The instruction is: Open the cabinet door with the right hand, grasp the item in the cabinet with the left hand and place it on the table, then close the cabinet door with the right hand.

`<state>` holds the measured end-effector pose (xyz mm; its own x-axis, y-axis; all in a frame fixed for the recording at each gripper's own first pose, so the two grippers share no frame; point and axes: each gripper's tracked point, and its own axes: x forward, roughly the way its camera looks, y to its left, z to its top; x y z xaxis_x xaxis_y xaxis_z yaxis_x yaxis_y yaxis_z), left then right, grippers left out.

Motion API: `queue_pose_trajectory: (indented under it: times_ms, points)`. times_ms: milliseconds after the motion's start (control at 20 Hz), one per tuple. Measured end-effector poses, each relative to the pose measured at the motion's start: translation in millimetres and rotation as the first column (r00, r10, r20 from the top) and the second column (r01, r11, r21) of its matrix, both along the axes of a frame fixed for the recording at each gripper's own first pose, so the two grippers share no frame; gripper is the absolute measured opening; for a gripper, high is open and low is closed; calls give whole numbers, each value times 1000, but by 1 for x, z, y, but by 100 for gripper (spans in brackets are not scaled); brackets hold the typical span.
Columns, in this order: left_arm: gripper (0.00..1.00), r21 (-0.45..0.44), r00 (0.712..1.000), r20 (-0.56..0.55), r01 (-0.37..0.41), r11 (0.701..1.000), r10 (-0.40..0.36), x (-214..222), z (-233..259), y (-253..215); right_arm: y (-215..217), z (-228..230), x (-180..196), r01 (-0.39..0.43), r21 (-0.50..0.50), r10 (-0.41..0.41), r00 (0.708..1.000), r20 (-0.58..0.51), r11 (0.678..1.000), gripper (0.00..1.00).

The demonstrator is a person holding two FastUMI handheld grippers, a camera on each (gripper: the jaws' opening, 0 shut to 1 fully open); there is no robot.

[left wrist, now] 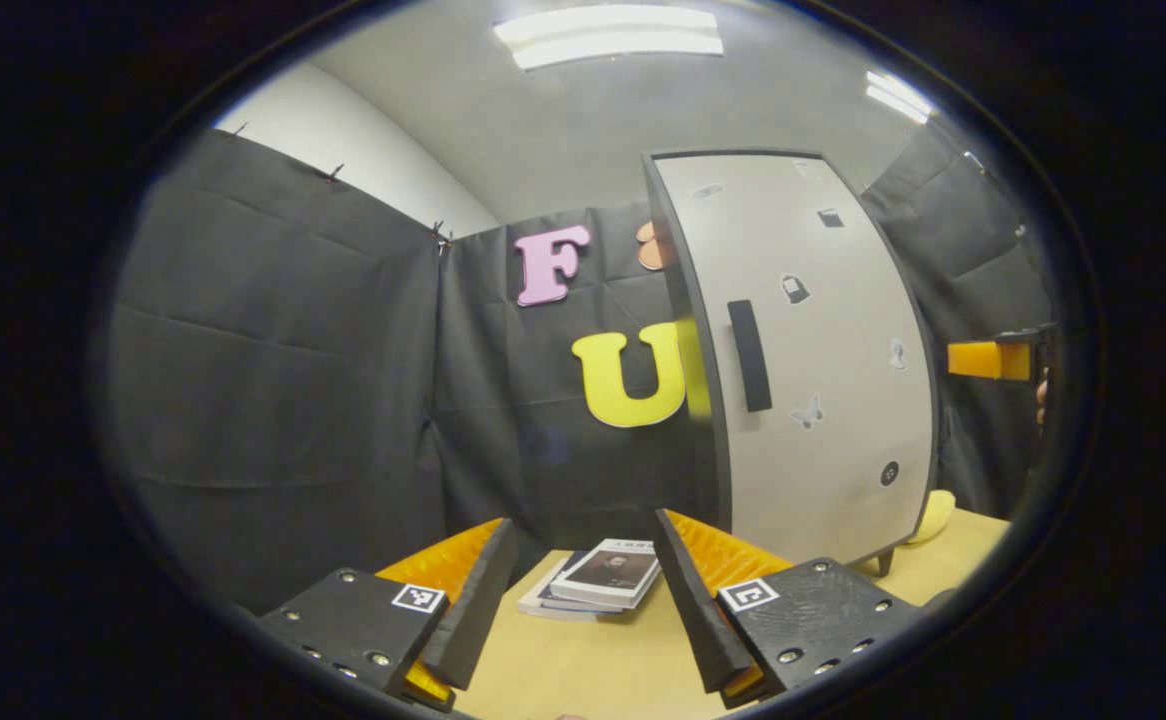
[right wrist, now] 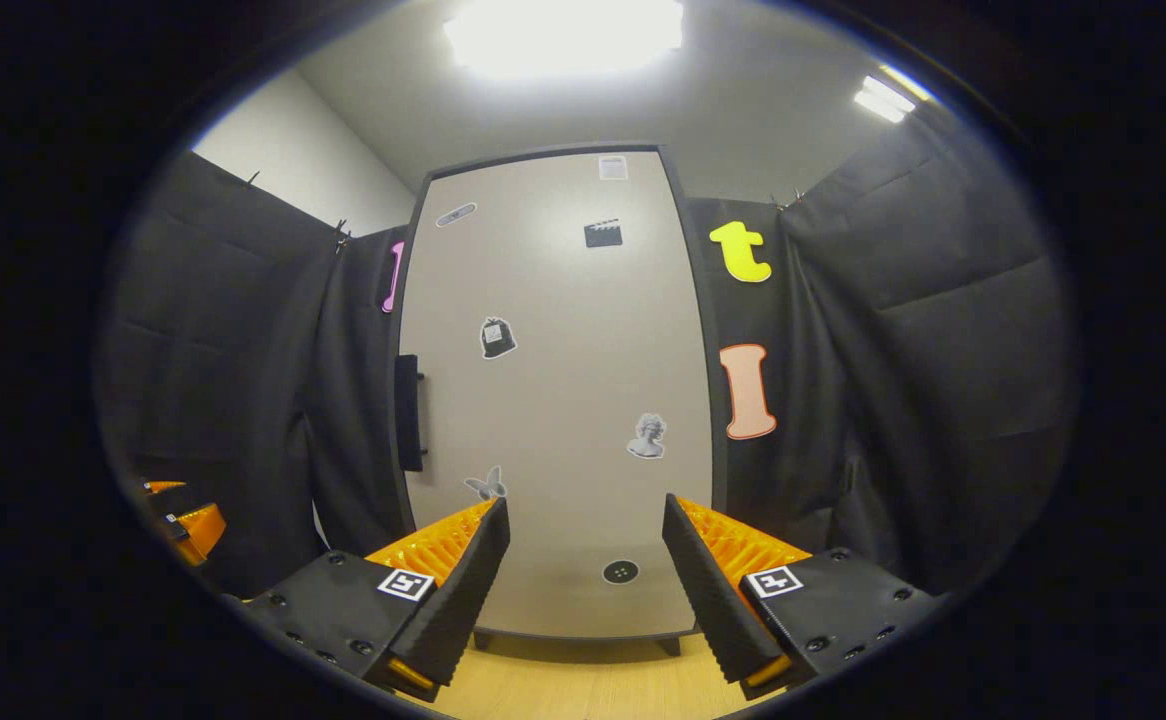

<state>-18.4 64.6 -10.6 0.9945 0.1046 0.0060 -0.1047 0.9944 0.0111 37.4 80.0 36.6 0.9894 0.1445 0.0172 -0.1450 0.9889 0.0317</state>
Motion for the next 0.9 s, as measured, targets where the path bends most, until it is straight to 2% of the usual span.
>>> queue_pose_trajectory:
  times_ms: [150,200,500,550,600,900]
  points:
    - [84,12,1000,2,-31,999,31,-4,-1,18,19,12,12,-33,-12,33,999,16,999,92]
    - [84,15,999,2,-41,999,41,-7,-2,24,25,15,15,-40,-20,41,999,21,999,97]
    - [84,19,996,-18,-90,996,90,-13,-13,55,61,29,36,-86,-24,87,996,35,996,97]
    - [84,20,995,-21,-97,995,97,-14,-14,60,66,31,38,-89,-27,90,995,39,996,92]
    - [84,22,994,-23,-104,994,104,-16,-16,65,71,33,41,-92,-31,94,995,44,995,97]
    - [84,29,988,-46,-143,989,144,-19,-29,96,104,34,59,-111,-39,113,993,34,993,97]
